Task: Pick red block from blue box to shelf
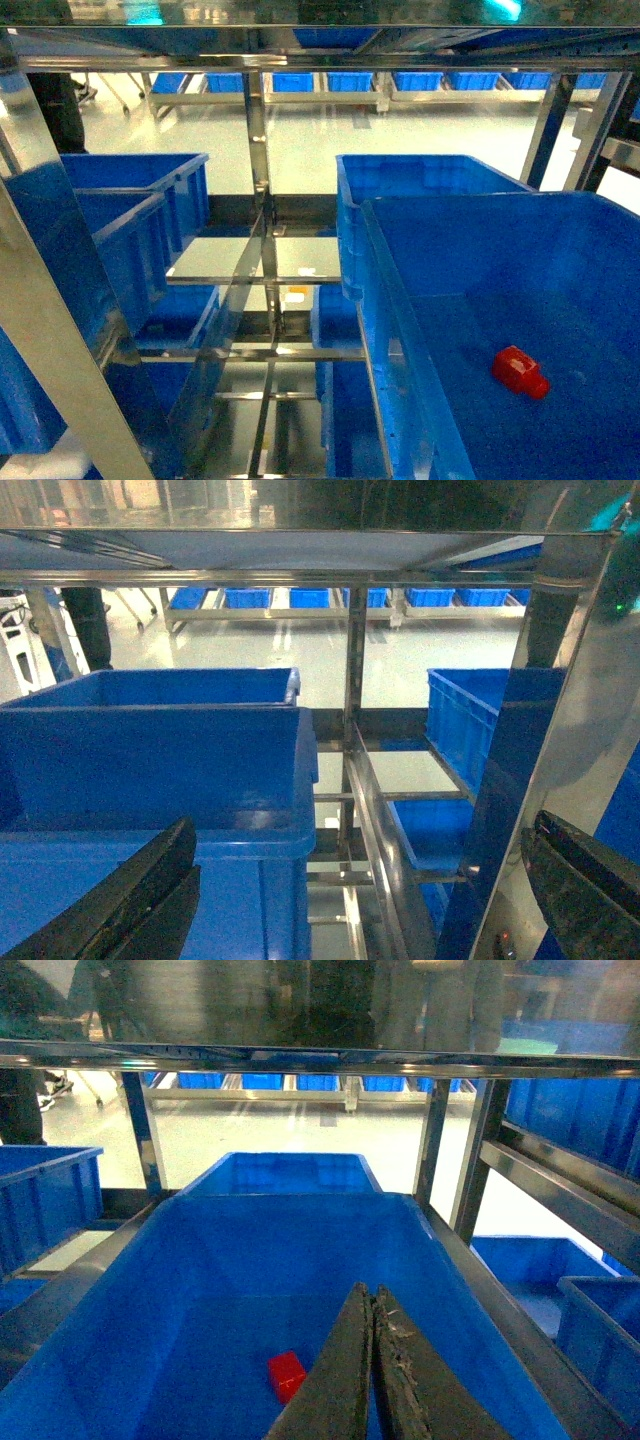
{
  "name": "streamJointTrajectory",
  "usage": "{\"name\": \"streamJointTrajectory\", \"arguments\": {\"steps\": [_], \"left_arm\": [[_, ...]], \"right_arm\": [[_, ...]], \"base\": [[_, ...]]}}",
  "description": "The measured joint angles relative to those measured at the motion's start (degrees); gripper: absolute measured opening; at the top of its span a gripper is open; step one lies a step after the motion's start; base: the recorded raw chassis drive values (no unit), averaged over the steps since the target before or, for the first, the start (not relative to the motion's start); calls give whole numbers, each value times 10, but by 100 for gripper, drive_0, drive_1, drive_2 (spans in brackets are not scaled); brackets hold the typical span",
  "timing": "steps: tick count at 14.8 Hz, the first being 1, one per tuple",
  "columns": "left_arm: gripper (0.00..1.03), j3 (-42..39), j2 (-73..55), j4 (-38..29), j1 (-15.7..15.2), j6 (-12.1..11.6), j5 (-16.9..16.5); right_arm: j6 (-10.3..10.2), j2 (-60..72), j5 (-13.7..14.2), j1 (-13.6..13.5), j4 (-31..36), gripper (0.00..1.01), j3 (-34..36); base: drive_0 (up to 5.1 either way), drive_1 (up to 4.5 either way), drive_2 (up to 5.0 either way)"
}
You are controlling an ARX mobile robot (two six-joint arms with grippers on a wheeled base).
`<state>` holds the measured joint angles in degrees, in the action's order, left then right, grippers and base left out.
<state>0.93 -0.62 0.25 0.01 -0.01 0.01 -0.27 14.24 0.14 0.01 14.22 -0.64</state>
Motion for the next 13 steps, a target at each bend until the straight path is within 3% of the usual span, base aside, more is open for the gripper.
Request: {"name": "streamJointTrajectory", "arguments": {"steps": [5,6,13], "left_arm": [[98,0,0,0,0,0,0],[98,0,0,0,0,0,0],[98,0,0,0,0,0,0]], "right_arm": [[0,-52,0,0,-56,2,0],[0,-113,-1,0,-144,2,0],[1,-140,-1,0,-144,4,0]], "base": [[0,0,0],[0,0,0],[0,0,0]]}}
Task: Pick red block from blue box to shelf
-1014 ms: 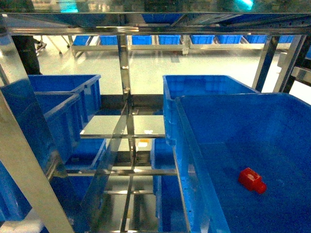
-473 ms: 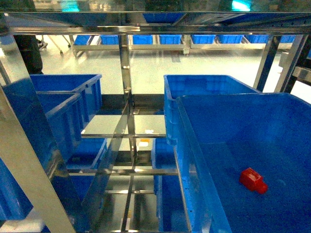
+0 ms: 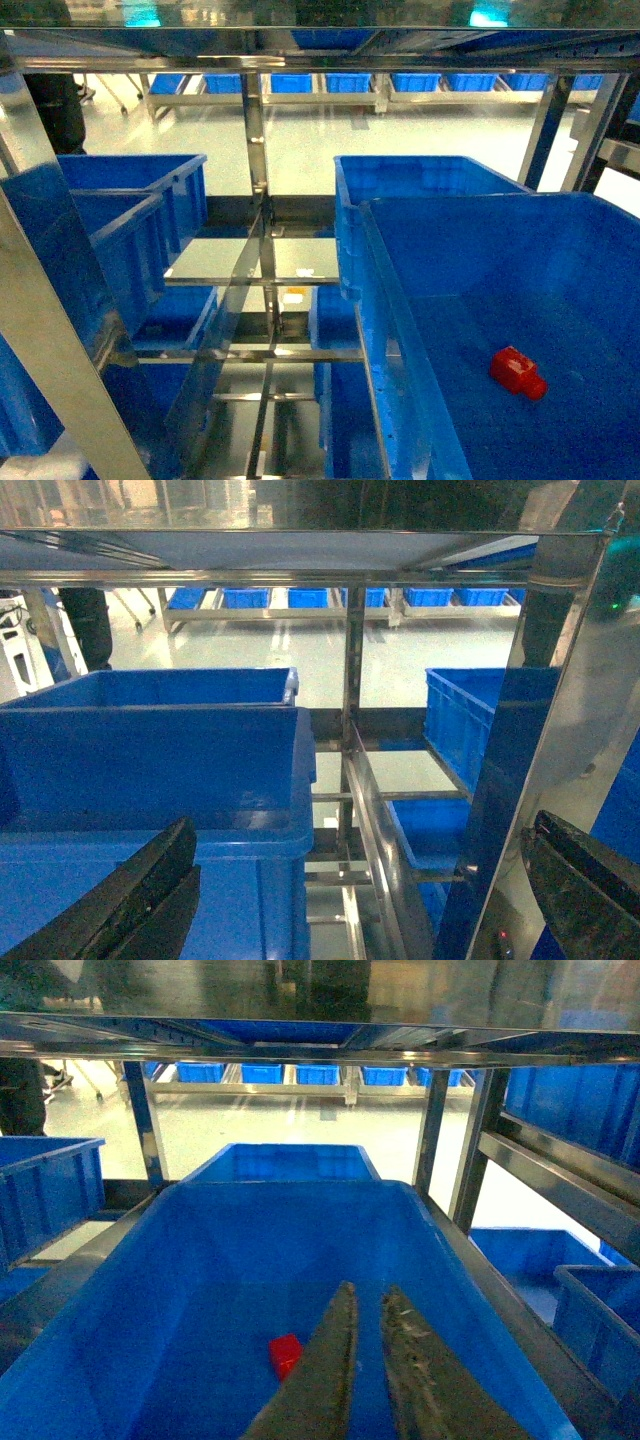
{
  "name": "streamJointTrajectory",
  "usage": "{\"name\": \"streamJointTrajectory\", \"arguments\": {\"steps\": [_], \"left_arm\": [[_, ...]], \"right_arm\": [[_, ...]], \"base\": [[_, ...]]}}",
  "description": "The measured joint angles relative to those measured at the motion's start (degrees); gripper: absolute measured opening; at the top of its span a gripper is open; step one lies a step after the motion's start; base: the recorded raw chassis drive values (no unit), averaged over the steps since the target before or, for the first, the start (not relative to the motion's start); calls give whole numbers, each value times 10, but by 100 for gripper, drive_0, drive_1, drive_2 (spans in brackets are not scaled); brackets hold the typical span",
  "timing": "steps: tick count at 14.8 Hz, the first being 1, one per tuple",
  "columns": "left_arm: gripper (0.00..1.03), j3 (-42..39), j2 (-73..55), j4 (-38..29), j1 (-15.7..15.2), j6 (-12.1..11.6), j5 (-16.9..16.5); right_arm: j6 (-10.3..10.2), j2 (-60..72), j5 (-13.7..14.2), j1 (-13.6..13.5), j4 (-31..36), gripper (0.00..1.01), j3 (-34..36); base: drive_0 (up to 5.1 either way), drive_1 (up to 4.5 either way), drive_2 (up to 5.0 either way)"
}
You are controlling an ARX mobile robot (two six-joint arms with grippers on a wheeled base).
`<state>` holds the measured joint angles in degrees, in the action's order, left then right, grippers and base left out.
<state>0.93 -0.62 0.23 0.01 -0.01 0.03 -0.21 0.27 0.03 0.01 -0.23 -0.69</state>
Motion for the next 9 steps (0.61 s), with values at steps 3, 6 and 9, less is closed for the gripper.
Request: {"name": "streamJointTrajectory", "arguments": {"steps": [3,6,9], "left_arm": [[98,0,0,0,0,0,0],[98,0,0,0,0,0,0],[98,0,0,0,0,0,0]], "right_arm": [[0,0,0,0,0,40,0],[0,0,0,0,0,78,0],[0,0,0,0,0,97,0]], "base": [[0,0,0],[0,0,0],[0,0,0]]}}
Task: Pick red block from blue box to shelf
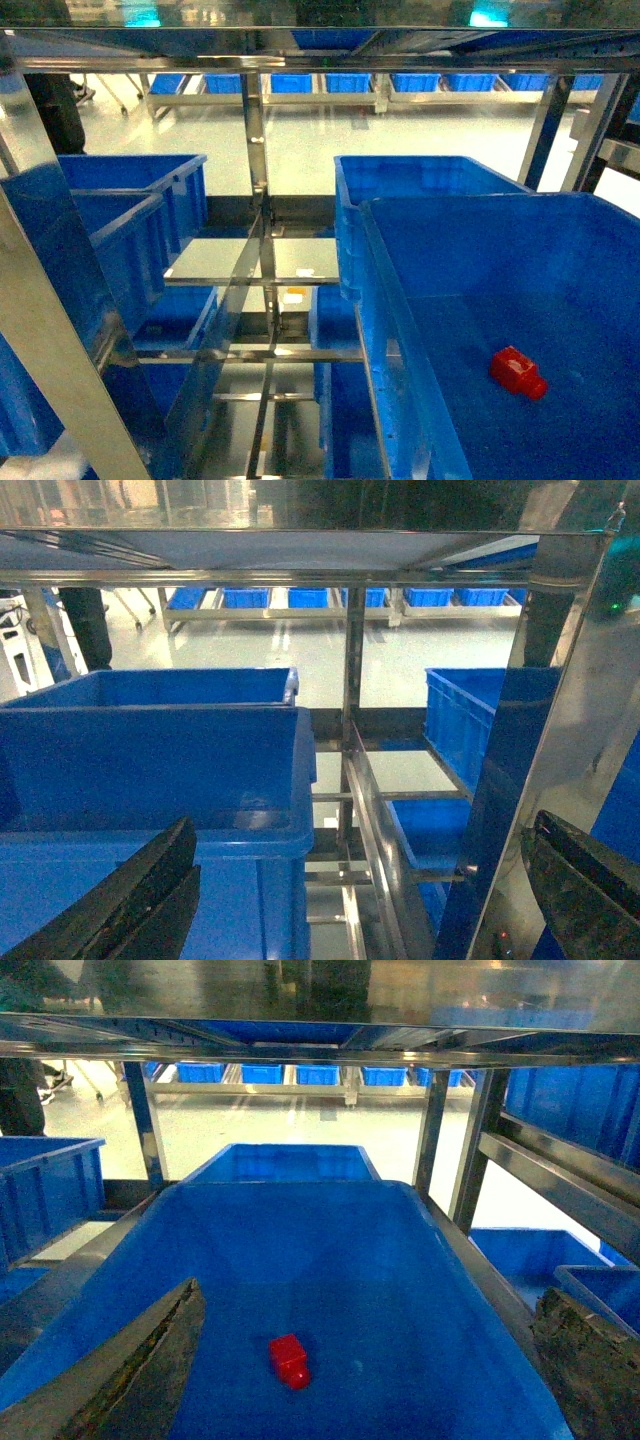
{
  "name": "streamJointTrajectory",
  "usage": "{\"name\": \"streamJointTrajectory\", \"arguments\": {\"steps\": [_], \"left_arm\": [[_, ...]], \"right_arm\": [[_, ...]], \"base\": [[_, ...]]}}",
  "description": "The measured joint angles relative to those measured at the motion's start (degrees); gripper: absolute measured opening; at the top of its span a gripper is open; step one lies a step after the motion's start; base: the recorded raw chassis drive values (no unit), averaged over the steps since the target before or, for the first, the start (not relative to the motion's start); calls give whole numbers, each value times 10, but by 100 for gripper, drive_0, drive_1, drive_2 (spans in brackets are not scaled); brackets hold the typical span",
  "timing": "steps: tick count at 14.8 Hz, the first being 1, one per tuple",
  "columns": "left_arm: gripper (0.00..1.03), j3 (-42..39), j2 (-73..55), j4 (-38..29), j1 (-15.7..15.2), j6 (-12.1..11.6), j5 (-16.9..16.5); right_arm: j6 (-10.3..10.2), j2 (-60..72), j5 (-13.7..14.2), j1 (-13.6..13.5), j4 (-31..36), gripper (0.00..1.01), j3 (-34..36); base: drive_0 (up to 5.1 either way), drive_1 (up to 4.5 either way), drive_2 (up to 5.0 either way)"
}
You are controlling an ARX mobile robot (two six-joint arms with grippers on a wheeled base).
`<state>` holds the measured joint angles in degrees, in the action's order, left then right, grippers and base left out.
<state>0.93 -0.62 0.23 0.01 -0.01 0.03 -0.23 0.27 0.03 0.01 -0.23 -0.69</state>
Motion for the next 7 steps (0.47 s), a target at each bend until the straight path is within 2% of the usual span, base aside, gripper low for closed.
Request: {"name": "streamJointTrajectory", "arguments": {"steps": [7], "left_arm": [[98,0,0,0,0,0,0]], "right_arm": [[0,0,0,0,0,98,0]], "base": [[0,0,0]]}}
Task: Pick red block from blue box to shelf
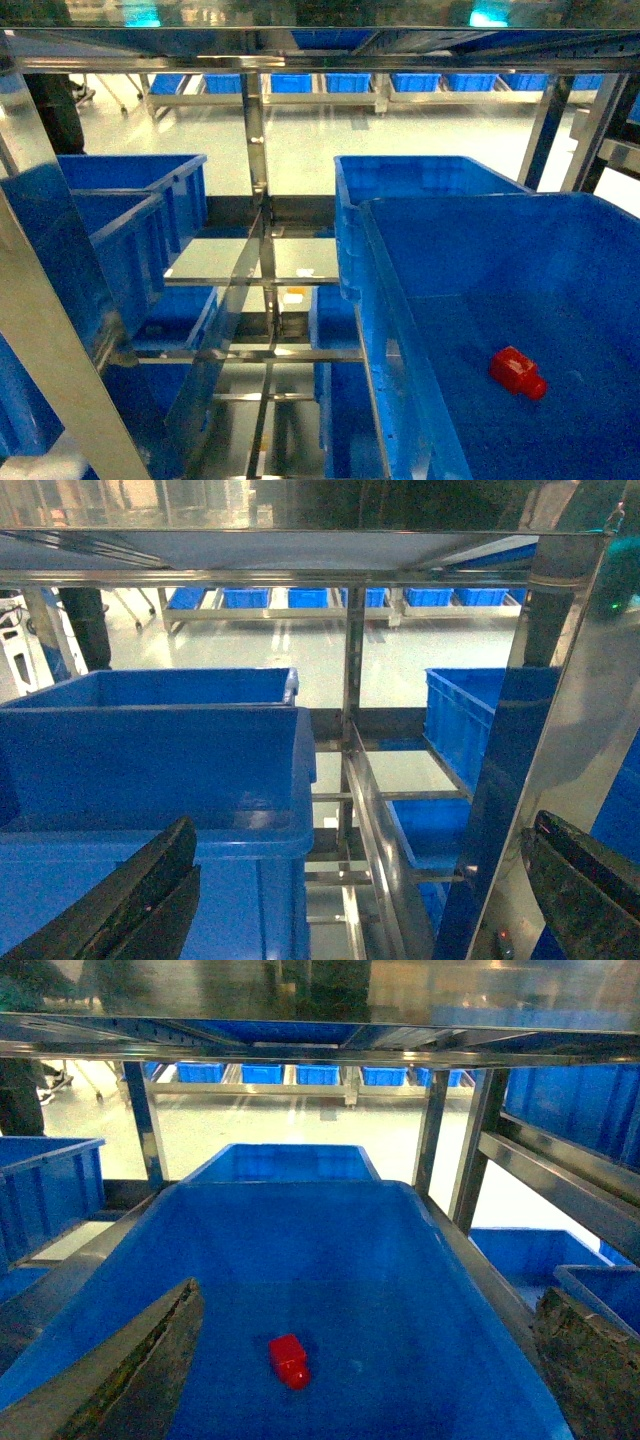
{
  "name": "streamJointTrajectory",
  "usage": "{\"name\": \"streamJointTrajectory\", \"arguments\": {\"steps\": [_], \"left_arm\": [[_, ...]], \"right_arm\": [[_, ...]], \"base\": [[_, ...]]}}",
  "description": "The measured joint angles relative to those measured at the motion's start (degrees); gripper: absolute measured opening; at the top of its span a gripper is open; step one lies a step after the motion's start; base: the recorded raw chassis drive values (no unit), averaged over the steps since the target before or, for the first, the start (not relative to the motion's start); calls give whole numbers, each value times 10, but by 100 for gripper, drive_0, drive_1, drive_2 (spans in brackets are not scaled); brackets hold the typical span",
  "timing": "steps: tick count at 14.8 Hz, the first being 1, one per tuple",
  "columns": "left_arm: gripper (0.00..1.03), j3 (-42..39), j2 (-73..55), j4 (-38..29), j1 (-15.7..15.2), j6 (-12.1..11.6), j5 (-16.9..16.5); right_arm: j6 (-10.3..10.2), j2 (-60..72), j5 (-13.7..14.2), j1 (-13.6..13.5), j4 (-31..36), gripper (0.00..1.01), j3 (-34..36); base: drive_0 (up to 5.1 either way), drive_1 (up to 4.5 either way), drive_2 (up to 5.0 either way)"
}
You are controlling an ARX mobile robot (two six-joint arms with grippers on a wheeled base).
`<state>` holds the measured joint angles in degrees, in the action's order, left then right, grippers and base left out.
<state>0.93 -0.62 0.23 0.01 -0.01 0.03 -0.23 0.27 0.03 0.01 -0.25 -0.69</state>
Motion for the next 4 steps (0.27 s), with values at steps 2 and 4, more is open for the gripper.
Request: {"name": "streamJointTrajectory", "arguments": {"steps": [2,4], "left_arm": [[98,0,0,0,0,0,0],[98,0,0,0,0,0,0]], "right_arm": [[0,0,0,0,0,98,0],[0,0,0,0,0,98,0]], "base": [[0,0,0],[0,0,0]]}}
